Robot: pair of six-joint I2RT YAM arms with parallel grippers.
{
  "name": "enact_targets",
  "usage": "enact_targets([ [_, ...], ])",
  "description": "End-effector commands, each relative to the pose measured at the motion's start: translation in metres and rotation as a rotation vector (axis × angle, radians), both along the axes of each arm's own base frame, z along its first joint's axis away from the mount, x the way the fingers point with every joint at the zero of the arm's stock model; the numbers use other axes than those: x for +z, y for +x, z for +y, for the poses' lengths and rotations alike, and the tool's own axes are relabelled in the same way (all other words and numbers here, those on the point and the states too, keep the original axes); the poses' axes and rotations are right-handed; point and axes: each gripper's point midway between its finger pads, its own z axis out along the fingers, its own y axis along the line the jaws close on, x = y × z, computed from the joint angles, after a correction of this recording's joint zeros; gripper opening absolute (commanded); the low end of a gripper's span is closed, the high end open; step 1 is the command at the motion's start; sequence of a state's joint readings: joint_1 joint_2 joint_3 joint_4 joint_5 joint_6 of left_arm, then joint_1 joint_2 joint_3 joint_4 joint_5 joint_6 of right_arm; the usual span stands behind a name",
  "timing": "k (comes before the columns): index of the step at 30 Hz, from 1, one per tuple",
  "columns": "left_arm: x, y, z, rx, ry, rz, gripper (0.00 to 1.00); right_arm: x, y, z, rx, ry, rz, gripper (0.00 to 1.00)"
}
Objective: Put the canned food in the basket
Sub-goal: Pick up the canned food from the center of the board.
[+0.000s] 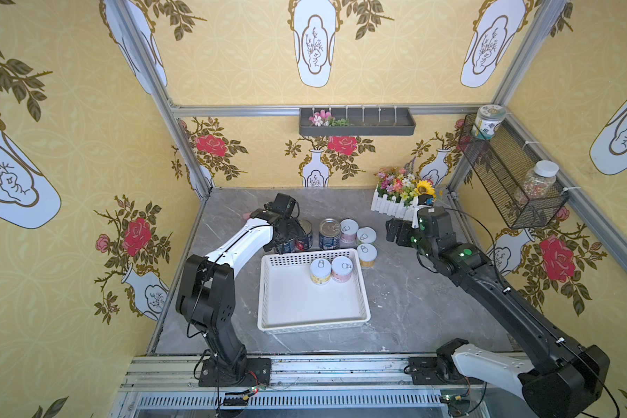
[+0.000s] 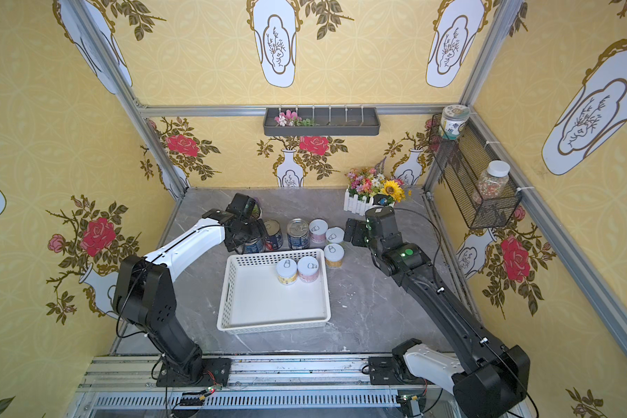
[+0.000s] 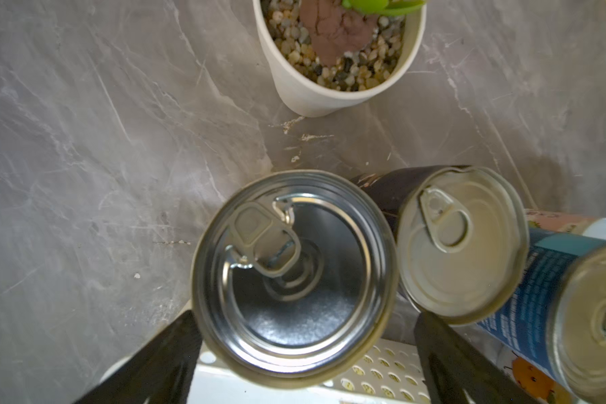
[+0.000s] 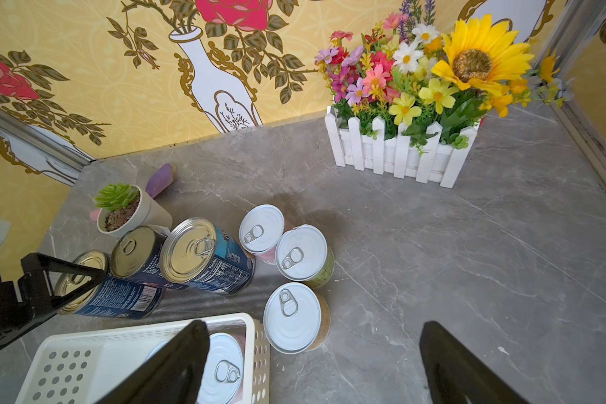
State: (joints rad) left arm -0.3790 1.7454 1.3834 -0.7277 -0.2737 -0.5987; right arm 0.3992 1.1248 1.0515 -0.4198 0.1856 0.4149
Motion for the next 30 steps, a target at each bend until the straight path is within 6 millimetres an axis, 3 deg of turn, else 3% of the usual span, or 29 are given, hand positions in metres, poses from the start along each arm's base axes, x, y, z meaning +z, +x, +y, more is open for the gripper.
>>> enact_targets([
  [1,-0.007,-0.002,0.008,0.006,0.059,0.03,1.0,0.005,0.003,0.002,0.005,0.011,-0.021,0.97],
  [17,-0.018,0.013,0.015,0.032,0.135,0.06,1.0,0.002,0.005,0.005,0.015,0.012,-0.006,0.97],
  [27,-0.009,0.02,0.014,0.038,0.126,0.027,1.0,0.001,0.005,0.006,0.021,0.015,-0.002,0.97],
  [30,-0.011,0.021,0.016,0.04,0.122,0.035,0.94,0.0,0.005,0.007,0.025,0.015,0.0,0.97],
])
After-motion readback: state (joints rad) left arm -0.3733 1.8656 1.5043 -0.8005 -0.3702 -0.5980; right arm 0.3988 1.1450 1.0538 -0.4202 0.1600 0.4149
